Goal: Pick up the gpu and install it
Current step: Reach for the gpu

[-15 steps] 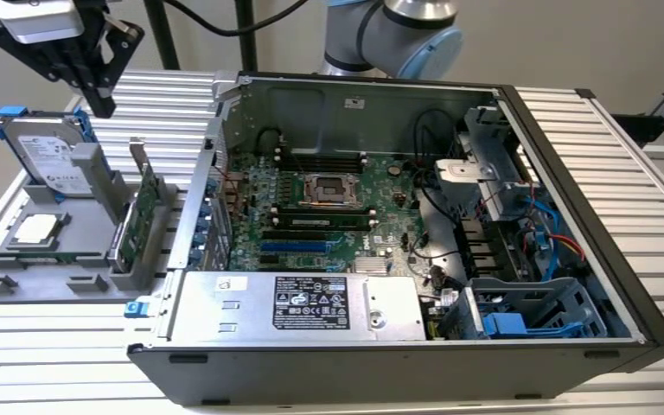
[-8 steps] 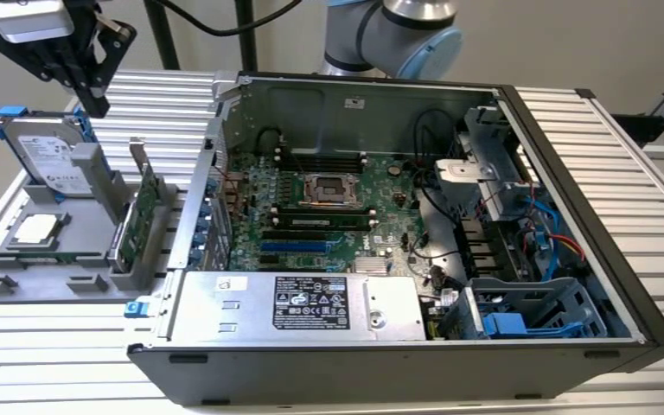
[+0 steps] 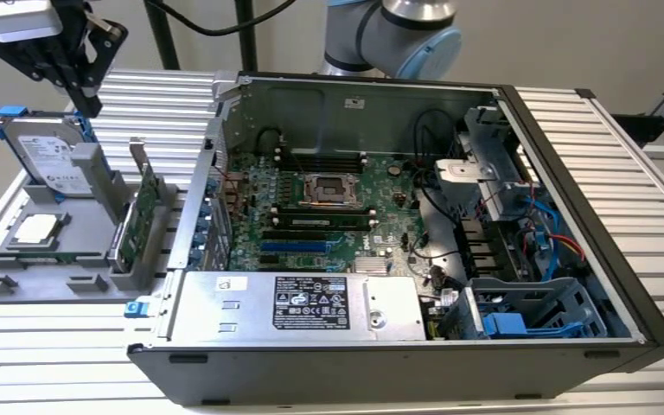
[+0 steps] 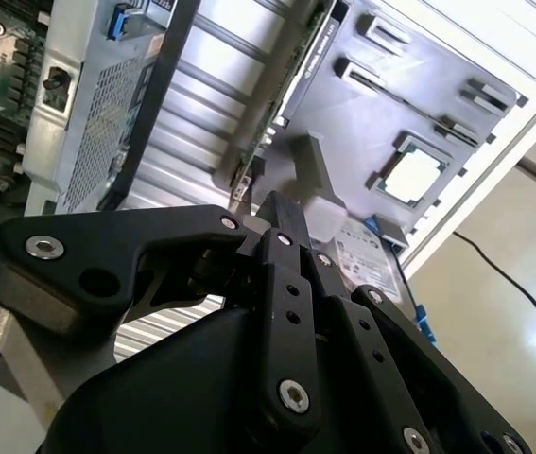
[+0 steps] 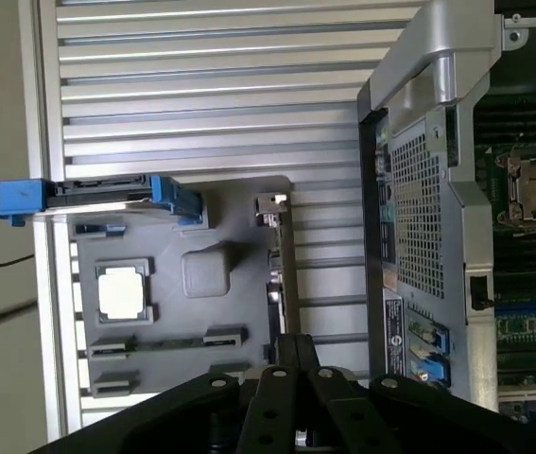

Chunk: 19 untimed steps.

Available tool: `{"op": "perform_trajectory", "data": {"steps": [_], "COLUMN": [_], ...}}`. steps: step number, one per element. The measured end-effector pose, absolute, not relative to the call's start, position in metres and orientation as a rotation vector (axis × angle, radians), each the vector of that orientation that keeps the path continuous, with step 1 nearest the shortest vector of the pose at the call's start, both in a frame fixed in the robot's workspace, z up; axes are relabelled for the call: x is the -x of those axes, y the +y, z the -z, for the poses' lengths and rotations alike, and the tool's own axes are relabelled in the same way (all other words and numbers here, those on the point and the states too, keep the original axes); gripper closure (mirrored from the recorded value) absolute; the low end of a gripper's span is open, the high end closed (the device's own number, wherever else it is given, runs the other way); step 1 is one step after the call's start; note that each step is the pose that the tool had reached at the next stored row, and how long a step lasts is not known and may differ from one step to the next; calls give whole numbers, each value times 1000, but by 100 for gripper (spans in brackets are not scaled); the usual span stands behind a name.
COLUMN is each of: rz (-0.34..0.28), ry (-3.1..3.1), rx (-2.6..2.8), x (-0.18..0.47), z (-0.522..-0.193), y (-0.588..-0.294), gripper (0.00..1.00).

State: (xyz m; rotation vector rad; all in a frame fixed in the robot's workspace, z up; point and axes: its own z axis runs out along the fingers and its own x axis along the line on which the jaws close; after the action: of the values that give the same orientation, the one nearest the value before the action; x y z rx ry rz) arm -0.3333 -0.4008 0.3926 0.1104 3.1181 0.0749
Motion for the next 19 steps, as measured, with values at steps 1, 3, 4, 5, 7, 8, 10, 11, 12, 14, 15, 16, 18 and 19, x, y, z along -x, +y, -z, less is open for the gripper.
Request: {"op": "perform_trajectory", "data": {"steps": [1,3,4,5,7,8,10,11,12,14,15,16,18,19], "rz": [-75,-75,-75,-75,-75,-75,-75,-75,-75,-75,-75,-75,-75,-75], "ry": [3118,3118,3118,3118,3118,3118,3118,3118,3118,3118,3118,3118,3118,3118], "rx": [-110,-110,-111,-110,-110,-110,-110,-110,-110,-110,-110,-110,-110,-110], "x": [334,336,337,338,340,341,343,344,344,346,347,348,350,351], "z": [-393,-393,-393,-393,-393,-393,-393,-393,-393,-393,-393,-393,-393,-393], "y": [-401,-401,-401,-401,-401,-401,-401,-401,-401,-401,-401,-401,-401,-401], "gripper": [100,100,100,100,100,100,100,100,100,100,100,100,100,100]}}
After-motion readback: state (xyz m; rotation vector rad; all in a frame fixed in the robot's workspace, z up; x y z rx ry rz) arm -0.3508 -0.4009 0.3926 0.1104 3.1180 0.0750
